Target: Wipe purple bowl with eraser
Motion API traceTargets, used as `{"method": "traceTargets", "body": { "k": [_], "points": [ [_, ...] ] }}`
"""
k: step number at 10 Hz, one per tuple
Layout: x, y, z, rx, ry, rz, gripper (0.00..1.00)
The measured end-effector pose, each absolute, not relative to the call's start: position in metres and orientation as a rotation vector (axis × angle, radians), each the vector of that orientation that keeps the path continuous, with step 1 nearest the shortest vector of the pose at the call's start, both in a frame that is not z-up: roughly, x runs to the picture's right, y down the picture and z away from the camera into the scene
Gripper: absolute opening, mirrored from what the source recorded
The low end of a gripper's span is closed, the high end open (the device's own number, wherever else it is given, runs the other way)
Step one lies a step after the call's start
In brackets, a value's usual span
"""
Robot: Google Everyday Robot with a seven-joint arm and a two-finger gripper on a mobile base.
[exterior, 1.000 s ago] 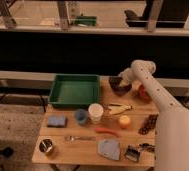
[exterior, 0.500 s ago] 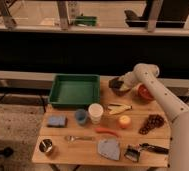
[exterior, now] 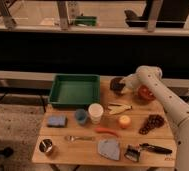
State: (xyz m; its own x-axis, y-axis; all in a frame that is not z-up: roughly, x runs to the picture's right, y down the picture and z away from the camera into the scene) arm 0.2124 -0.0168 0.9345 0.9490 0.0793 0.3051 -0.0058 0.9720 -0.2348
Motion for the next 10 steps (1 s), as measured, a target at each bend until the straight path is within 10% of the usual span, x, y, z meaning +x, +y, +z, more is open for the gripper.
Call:
{"method": "traceTargets", "body": {
  "k": [10],
  "points": [
    [0.236, -0.052, 0.968, -0.181, -0.204, 0.016, 0.00]
  ]
}}
